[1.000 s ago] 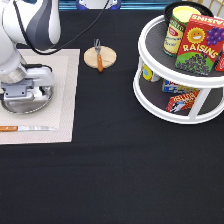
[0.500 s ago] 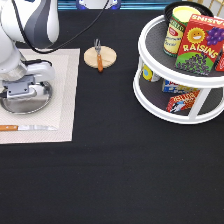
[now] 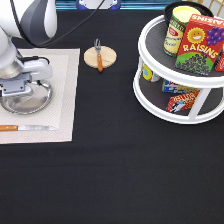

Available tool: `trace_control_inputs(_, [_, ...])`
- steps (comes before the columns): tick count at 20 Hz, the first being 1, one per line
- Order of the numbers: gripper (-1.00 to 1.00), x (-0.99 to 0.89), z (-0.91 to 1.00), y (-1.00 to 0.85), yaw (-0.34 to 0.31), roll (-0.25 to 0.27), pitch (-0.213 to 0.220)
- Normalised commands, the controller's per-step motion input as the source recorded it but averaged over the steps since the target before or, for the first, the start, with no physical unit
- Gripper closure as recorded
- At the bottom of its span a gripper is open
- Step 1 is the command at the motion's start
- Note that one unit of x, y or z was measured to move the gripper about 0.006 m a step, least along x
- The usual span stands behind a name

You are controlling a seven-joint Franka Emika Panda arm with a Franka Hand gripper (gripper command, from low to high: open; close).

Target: Arrange plate and fork

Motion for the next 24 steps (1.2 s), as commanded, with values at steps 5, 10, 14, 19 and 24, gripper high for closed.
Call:
trace_control_inputs(5, [-1.00,-0.55,0.42,0.50,0.000,-0.076,-0.355])
trace_control_inputs(10, [-1.00,-0.67,0.23,0.50,0.000,-0.043,-0.345])
trace_control_inputs(14, [-1.00,-0.82,0.14,0.49,0.000,-0.004,-0.272])
trace_control_inputs(19, [-1.00,-0.86,0.35,0.44,-0.003,0.000,-0.198])
trace_control_inputs(24, [-1.00,-0.79,0.48,0.53,-0.004,0.000,-0.131])
